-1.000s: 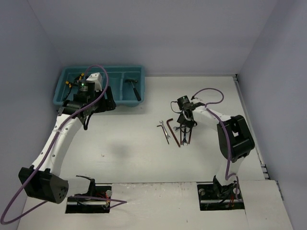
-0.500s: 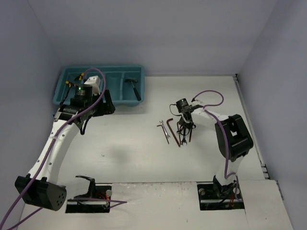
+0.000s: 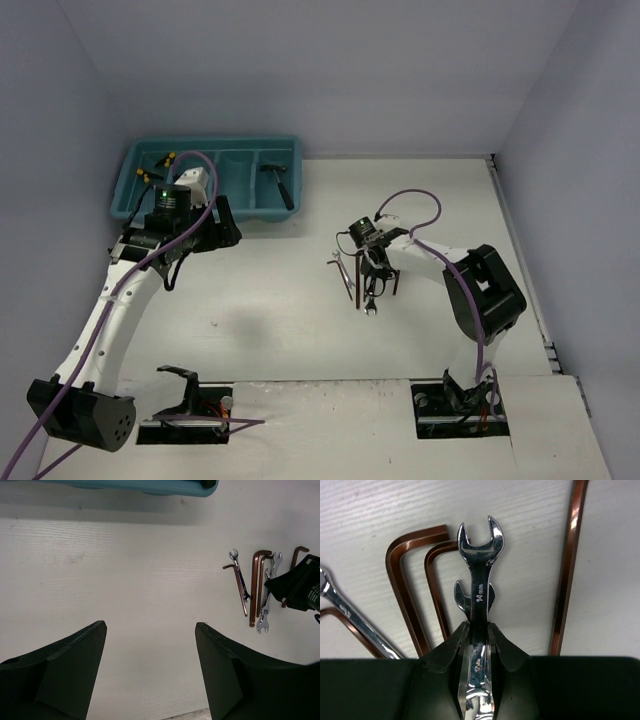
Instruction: Sort the tools into containers
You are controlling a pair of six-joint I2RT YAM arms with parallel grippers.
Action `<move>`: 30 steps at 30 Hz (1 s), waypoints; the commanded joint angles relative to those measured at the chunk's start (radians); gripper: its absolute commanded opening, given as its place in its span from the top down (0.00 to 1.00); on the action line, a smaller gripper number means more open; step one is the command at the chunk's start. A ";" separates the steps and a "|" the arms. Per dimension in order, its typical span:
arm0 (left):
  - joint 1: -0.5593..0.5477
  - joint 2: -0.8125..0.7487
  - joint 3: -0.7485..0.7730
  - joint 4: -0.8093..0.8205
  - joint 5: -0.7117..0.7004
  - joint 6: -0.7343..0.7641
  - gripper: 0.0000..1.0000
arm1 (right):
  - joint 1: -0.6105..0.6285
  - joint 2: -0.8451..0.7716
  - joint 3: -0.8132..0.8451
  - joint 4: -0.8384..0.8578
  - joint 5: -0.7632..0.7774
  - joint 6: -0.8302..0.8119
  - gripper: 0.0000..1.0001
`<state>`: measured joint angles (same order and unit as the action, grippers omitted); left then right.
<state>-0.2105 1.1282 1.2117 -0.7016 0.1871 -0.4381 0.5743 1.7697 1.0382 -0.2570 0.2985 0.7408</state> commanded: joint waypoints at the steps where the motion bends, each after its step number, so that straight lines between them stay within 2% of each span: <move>1: -0.020 -0.031 0.012 0.035 0.018 -0.038 0.31 | 0.030 -0.098 0.033 -0.019 0.037 -0.114 1.00; 11: -0.049 -0.033 -0.028 0.041 0.016 -0.077 0.31 | 0.056 -0.094 0.052 0.066 -0.065 -0.278 1.00; 17: -0.052 -0.031 -0.051 0.054 0.015 -0.080 0.31 | 0.083 -0.027 0.088 0.115 -0.153 -0.387 1.00; 27: -0.058 -0.041 -0.077 0.057 -0.002 -0.072 0.31 | 0.185 0.092 0.205 0.142 -0.216 -0.563 1.00; 28: -0.058 -0.042 -0.078 0.056 -0.003 -0.071 0.31 | 0.186 0.097 0.207 0.142 -0.213 -0.563 0.99; 30: -0.059 -0.044 -0.081 0.057 -0.005 -0.071 0.31 | 0.188 0.101 0.211 0.142 -0.212 -0.563 0.85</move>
<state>-0.2627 1.1139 1.1293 -0.6910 0.1928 -0.5056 0.7610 1.8779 1.1962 -0.1425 0.0910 0.2279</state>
